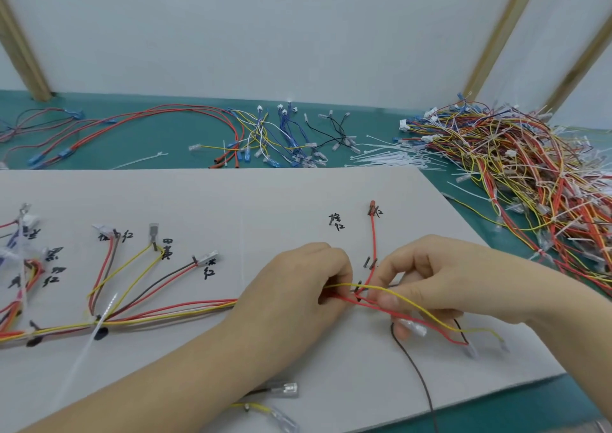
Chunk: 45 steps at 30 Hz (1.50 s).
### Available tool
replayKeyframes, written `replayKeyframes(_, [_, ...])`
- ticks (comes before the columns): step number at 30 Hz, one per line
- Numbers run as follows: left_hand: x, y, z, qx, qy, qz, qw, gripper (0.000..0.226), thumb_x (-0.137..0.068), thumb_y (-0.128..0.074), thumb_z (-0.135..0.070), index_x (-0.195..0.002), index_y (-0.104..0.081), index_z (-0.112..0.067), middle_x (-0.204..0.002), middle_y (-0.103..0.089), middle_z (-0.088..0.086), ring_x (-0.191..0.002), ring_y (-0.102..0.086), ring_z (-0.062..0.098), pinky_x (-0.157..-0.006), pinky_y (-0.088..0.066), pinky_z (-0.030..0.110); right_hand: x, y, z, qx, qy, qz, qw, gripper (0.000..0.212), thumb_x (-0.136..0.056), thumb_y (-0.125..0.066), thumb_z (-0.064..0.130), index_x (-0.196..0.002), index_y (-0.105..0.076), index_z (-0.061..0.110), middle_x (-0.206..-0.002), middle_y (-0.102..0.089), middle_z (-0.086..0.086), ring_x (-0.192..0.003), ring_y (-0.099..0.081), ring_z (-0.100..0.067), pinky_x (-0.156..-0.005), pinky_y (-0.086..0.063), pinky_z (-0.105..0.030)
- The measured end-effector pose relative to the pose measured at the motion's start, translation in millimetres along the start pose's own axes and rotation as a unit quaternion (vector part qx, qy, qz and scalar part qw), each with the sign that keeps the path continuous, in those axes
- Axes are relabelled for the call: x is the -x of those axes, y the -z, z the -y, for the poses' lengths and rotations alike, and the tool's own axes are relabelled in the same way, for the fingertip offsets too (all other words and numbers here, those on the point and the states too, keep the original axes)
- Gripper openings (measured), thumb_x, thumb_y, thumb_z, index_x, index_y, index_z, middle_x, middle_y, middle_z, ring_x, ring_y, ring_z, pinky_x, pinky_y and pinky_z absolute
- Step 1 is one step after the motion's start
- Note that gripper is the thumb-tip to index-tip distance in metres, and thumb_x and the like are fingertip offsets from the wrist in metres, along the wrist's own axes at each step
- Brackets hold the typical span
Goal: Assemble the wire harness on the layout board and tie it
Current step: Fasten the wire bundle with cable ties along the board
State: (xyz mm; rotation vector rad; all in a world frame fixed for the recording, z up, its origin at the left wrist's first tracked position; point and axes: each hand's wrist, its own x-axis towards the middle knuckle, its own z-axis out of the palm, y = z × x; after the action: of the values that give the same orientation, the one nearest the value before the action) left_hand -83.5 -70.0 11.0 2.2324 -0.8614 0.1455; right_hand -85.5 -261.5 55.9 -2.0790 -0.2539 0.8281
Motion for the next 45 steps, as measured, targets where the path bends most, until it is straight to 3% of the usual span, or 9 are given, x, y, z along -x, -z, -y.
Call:
replayKeyframes(4, [0,-2,0,0.005,0.008,-0.012,1.000,0.029,-0.079,-0.067,-0.015,-0.067,-0.043,-0.027,-0.063,-0.042,-0.014,-0.069,-0.043,-0.004,-0.063,-0.034,0.009,2,2,-2,-0.019,0.009,0.011,1.000,0.027,-0.076,-0.066,0.038,-0.097,-0.069,0.022,-0.070,-0.072,0.000,-0.050,-0.045,-0.006,-0.046,-0.035,-0.013])
replayKeyframes(10, [1,-2,2,0.012,-0.008,-0.015,1.000,0.030,-0.078,-0.068,-0.013,-0.067,-0.044,-0.027,-0.063,-0.044,-0.013,-0.072,-0.044,0.004,-0.063,-0.035,0.011,4,-1,-7,-0.137,-0.007,0.027,0.990,0.020,-0.080,-0.067,0.029,-0.097,-0.069,0.017,-0.070,-0.069,-0.001,-0.059,-0.059,-0.007,-0.050,-0.044,-0.015])
replayKeyframes(18, [1,-2,2,0.009,-0.024,-0.013,1.000,0.020,-0.071,-0.060,-0.019,-0.065,-0.042,-0.028,-0.059,-0.040,-0.013,-0.065,-0.043,-0.003,-0.059,-0.034,0.008,-3,-9,-10,-0.219,-0.048,0.047,0.973,0.022,-0.075,-0.069,0.009,-0.096,-0.066,0.006,-0.069,-0.066,-0.008,-0.061,-0.067,-0.017,-0.052,-0.053,-0.023])
replayKeyframes(25, [2,-3,2,-0.003,-0.020,0.003,1.000,0.010,-0.069,-0.055,-0.014,-0.065,-0.050,-0.023,-0.061,-0.048,-0.009,-0.060,-0.040,-0.001,-0.060,-0.034,0.012,3,-9,-9,-0.047,-0.027,-0.107,0.993,0.008,-0.079,-0.064,0.017,-0.074,-0.068,0.015,-0.056,-0.062,0.003,-0.045,-0.051,-0.006,-0.041,-0.039,-0.014])
replayKeyframes(32, [2,-3,3,-0.010,-0.005,0.013,1.000,0.011,-0.069,-0.058,-0.016,-0.066,-0.052,-0.025,-0.056,-0.041,-0.016,-0.062,-0.044,-0.005,-0.063,-0.035,0.011,-1,-16,-11,0.110,0.046,-0.177,0.977,0.014,-0.078,-0.069,0.028,-0.066,-0.067,0.023,-0.056,-0.059,0.007,-0.050,-0.046,0.000,-0.053,-0.038,-0.017])
replayKeyframes(35, [4,-2,2,-0.012,0.001,0.015,1.000,0.004,-0.067,-0.055,-0.019,-0.066,-0.055,-0.022,-0.059,-0.049,-0.013,-0.058,-0.043,-0.002,-0.064,-0.036,0.014,2,-16,-11,0.117,0.055,-0.179,0.975,0.011,-0.077,-0.068,0.026,-0.067,-0.066,0.021,-0.060,-0.064,0.006,-0.052,-0.049,0.001,-0.056,-0.041,-0.019])
replayKeyframes(39, [5,-1,3,-0.016,0.008,0.024,1.000,0.007,-0.068,-0.054,-0.016,-0.069,-0.059,-0.020,-0.062,-0.057,-0.006,-0.058,-0.044,0.003,-0.066,-0.036,0.015,4,-16,-12,0.110,0.047,-0.164,0.979,0.017,-0.080,-0.066,0.020,-0.064,-0.063,0.020,-0.048,-0.058,0.014,-0.040,-0.046,0.002,-0.042,-0.034,-0.008])
replayKeyframes(42, [5,-1,3,-0.020,0.008,0.030,0.999,0.012,-0.072,-0.056,-0.010,-0.074,-0.061,-0.021,-0.063,-0.053,-0.009,-0.058,-0.042,-0.002,-0.068,-0.036,0.014,3,-14,-13,0.068,0.017,-0.145,0.987,0.015,-0.079,-0.065,0.021,-0.066,-0.063,0.016,-0.042,-0.052,0.007,-0.030,-0.039,-0.005,-0.033,-0.031,-0.015])
replayKeyframes(45, [2,-1,2,-0.028,0.012,0.020,0.999,0.016,-0.075,-0.061,-0.007,-0.073,-0.060,-0.023,-0.060,-0.046,-0.013,-0.057,-0.042,0.003,-0.064,-0.035,0.014,0,-11,-13,-0.010,-0.001,-0.157,0.988,0.011,-0.079,-0.066,0.012,-0.069,-0.067,0.015,-0.048,-0.058,-0.002,-0.035,-0.048,-0.012,-0.035,-0.039,-0.020])
